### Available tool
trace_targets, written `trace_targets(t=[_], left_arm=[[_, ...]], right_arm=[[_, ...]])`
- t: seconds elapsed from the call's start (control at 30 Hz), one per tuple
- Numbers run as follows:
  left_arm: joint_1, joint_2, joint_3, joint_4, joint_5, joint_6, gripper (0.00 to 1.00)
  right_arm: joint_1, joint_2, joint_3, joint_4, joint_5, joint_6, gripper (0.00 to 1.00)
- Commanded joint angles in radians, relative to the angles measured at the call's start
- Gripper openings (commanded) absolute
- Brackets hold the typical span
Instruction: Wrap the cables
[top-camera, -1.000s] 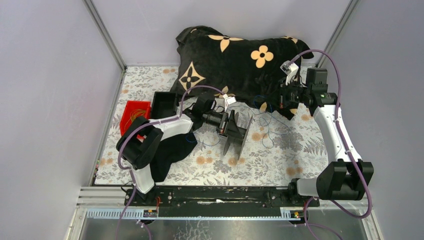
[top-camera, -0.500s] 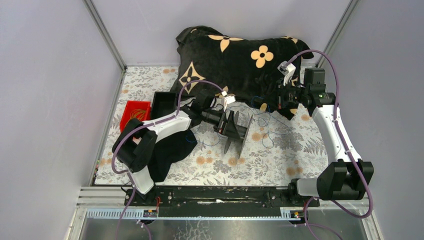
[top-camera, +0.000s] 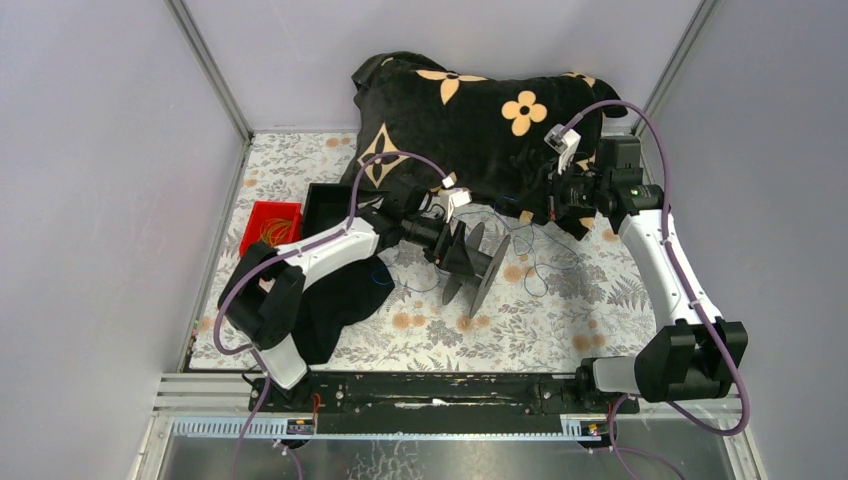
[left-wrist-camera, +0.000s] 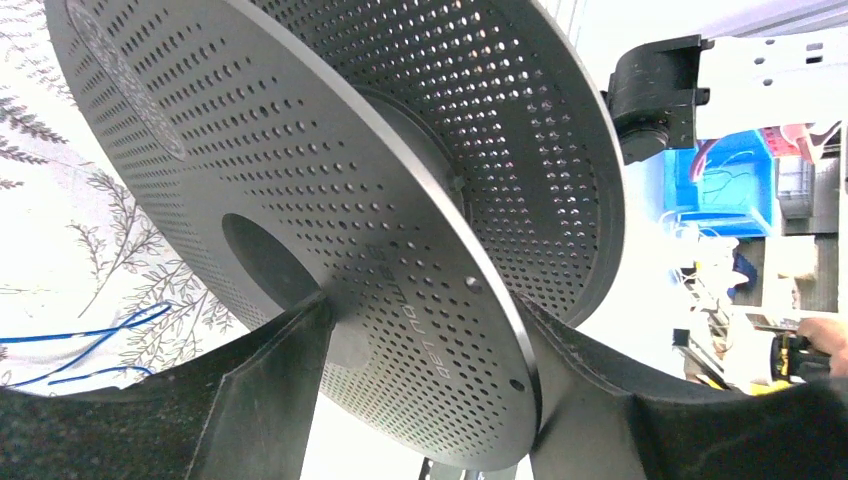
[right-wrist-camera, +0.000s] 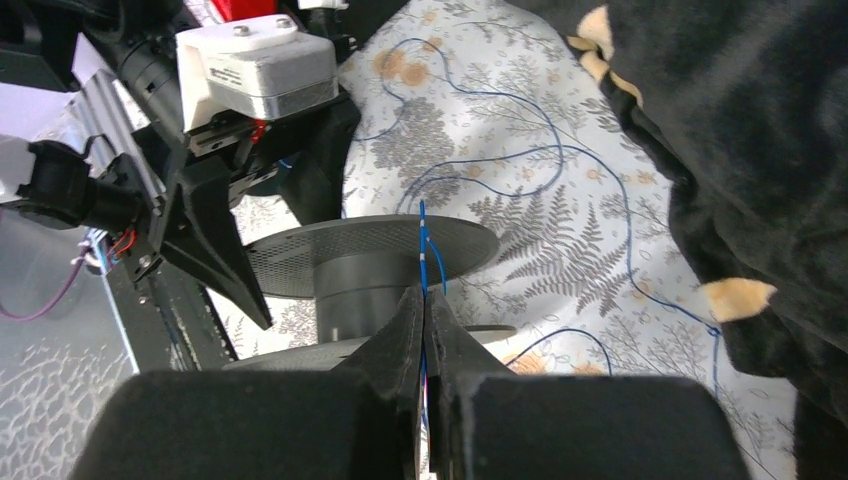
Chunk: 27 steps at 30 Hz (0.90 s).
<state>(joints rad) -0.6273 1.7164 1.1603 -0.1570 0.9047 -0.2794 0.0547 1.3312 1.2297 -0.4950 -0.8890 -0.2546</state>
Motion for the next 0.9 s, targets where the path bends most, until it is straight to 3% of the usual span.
trace_targets(t=[0.0,0.3,0.57,0.87], left_arm=[[-0.004,-0.049,0.038,-0.041,-0.041,0.082,0.7],[-0.009,-0.071,0.05,-0.09,-0.061,0.179,0.71],[-0.009,-0.097,0.035,-0.099,-0.1,0.237,0.62],[-0.01,-0.127,0.03,-0.111,-0.111,0.291,0.63]], right_arm=[[0.038,-0.001,0.039,0.008,-0.089,-0.017,0.0],[0.069,0.002,0.036,-0.052,-0.212,-0.182,0.0],[0.072,0.07,0.062,-0.16,-0.287,-0.326,0.0],[0.085,0.058,-0.006,-0.138,-0.335,-0.331,0.0]])
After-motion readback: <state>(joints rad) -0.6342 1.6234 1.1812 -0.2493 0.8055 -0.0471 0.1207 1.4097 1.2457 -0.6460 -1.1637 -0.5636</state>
